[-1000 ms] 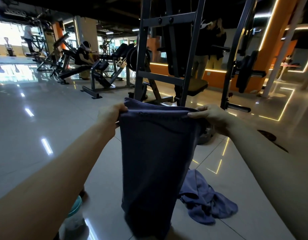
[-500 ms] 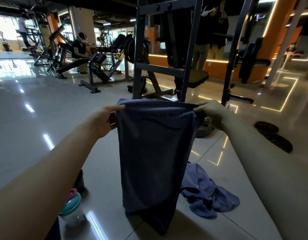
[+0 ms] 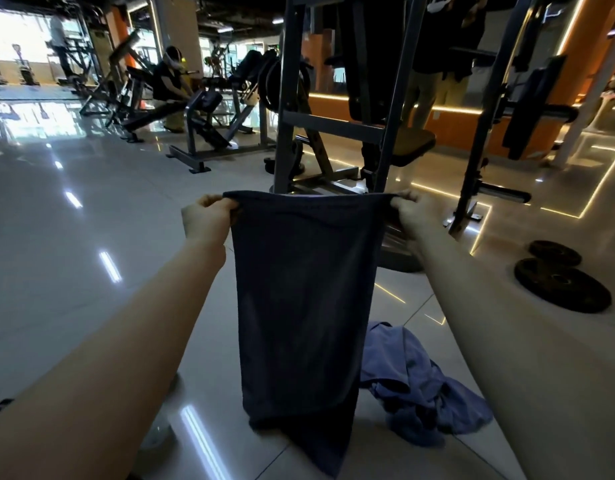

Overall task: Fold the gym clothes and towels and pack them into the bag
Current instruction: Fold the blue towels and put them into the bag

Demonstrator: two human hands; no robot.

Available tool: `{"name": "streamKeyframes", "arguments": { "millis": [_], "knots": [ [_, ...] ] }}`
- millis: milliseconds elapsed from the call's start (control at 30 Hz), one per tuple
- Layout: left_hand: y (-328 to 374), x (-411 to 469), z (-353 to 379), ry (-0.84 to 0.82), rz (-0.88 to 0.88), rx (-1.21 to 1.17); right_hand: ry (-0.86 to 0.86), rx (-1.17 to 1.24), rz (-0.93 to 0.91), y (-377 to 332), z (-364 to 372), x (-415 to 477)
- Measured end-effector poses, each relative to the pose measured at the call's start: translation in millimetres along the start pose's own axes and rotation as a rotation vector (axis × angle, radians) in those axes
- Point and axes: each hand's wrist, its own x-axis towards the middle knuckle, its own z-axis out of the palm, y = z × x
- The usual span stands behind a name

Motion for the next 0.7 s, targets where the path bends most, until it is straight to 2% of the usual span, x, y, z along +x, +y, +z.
{"name": "streamKeyframes", "arguments": {
  "millis": [167,300,400,567,700],
  "knots": [
    [25,-8,6,0.012,0.223,-0.116,0.024,0.139,-0.243,-33,4,-6],
    [47,-24,0,-0.025,0.322,-0.139,0.006,0.157,-0.286,-49,-10,-18],
    [57,-37,-10,-0.07,0.336,-0.12,-0.021,0.097,-0.266,-55,-22,-33],
    [59,-58,-35,-0.107,0.239,0.031,-0.093,-0.095,-0.183,-65,-42,-69],
    [70,-82,-61,-0.217,0.215,0.323,-0.318,-0.306,-0.023,-70,-67,-103]
  ]
}}
